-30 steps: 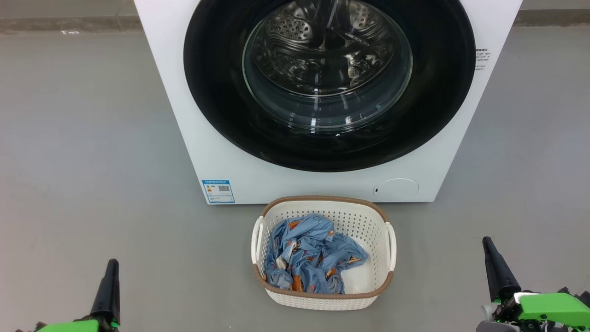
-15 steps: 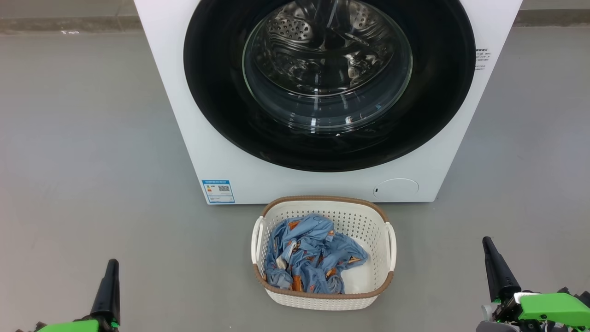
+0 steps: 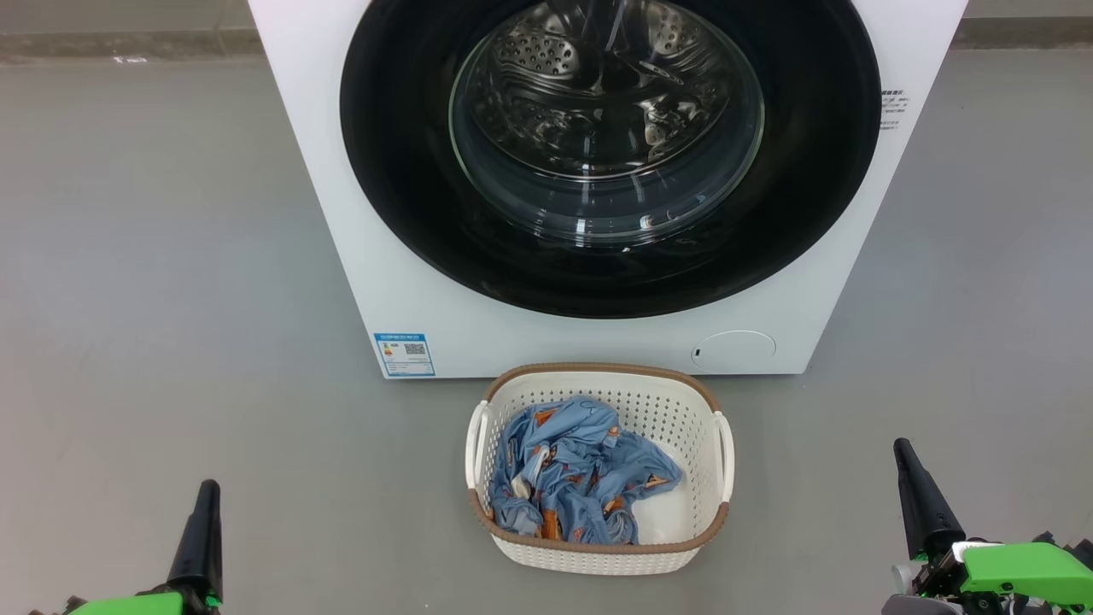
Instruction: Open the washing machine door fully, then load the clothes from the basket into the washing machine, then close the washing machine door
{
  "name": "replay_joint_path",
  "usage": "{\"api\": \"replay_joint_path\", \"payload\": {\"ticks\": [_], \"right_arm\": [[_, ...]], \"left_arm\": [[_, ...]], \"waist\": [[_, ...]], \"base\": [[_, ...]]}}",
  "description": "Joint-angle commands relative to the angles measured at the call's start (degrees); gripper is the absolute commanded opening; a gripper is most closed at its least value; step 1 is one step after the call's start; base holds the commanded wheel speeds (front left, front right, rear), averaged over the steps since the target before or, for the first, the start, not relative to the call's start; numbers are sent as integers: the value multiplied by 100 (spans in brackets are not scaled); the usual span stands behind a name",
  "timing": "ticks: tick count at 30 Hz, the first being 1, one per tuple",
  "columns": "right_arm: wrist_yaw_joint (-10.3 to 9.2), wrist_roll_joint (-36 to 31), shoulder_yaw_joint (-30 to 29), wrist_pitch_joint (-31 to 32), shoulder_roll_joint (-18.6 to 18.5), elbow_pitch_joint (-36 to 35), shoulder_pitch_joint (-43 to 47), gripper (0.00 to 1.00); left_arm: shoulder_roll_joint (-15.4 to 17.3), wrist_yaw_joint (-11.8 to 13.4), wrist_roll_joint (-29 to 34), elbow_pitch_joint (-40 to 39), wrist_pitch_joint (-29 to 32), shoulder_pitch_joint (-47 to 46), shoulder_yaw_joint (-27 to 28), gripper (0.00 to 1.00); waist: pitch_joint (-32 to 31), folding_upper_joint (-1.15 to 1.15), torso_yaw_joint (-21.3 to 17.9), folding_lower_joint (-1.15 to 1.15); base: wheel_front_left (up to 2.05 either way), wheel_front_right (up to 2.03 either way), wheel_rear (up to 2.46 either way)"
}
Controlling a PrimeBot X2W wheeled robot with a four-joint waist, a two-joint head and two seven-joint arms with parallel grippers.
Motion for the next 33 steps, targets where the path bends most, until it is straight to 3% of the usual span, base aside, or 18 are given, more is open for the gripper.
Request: {"api": "replay_joint_path", "payload": {"ticks": [1, 33], "right_arm": [[-5, -67, 137, 28, -23, -132, -247, 0], [-5, -67, 137, 28, -23, -132, -247, 0]], "left_arm": [[93, -25, 27, -103, 19, -243, 180, 0], [93, -25, 27, -103, 19, -243, 180, 0]], "waist": [[0, 0, 0, 0], [0, 0, 0, 0]], "base": [[0, 0, 0], [0, 0, 0]]}}
